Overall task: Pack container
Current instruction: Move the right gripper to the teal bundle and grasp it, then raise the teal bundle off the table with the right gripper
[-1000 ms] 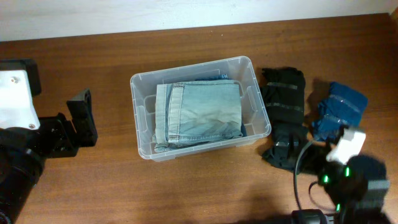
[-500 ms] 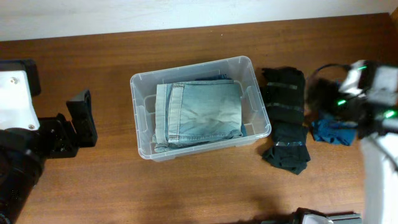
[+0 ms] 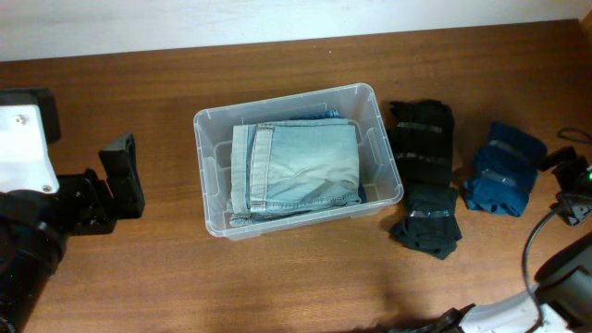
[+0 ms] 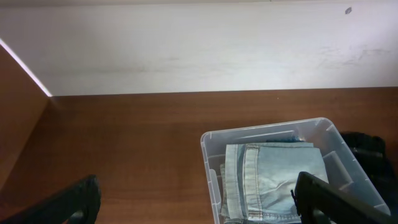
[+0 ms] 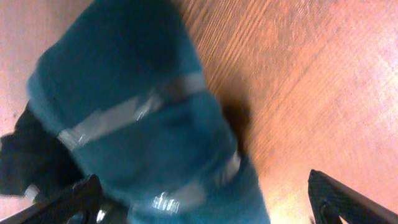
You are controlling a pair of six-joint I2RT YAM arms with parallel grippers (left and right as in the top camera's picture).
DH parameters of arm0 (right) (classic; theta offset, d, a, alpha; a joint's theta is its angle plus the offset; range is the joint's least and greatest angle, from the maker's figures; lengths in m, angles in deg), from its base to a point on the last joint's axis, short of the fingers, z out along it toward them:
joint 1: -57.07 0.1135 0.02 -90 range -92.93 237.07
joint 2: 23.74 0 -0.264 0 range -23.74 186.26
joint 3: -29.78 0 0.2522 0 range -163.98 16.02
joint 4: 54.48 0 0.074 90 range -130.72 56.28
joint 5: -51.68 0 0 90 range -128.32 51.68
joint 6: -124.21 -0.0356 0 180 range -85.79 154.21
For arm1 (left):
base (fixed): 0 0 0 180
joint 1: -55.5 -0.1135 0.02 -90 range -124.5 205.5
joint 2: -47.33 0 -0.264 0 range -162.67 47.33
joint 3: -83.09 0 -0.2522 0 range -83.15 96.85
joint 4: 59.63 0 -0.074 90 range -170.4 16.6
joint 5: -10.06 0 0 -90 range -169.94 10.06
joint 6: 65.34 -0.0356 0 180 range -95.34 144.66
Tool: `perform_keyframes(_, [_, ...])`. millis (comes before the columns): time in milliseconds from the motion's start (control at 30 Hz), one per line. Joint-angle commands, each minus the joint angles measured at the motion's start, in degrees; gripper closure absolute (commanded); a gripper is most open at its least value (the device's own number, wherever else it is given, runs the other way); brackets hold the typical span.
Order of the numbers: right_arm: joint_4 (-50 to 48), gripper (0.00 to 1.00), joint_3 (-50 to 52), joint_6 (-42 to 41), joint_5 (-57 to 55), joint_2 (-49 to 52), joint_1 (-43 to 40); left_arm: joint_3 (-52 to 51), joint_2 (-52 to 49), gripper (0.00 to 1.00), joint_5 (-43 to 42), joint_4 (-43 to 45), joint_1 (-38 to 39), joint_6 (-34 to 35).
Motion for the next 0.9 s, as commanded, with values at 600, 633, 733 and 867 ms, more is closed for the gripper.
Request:
perform_keyframes(600, [-6.21, 0.64, -0.24, 7.02, 10.64, 11.45, 8.57, 0.31, 0.11, 0.01, 0.42, 0.02, -0.37, 0.74])
perform_keyframes(633, [-5.44, 0.67, -0.24, 7.04, 10.60, 10.49, 8.50, 0.31, 0.13, 0.01, 0.42, 0.02, -0.37, 0.72])
perform_keyframes(733, [-2.73, 0.70, -0.26, 7.02, 10.62, 4.33, 8.46, 0.31, 0.13, 0.00, 0.42, 0.02, -0.37, 0.72])
perform_keyframes(867, [-0.28, 0.71, -0.26, 6.99, 14.36, -6.82, 9.55, 0.31, 0.13, 0.01, 0.42, 0.02, -0.37, 0.74])
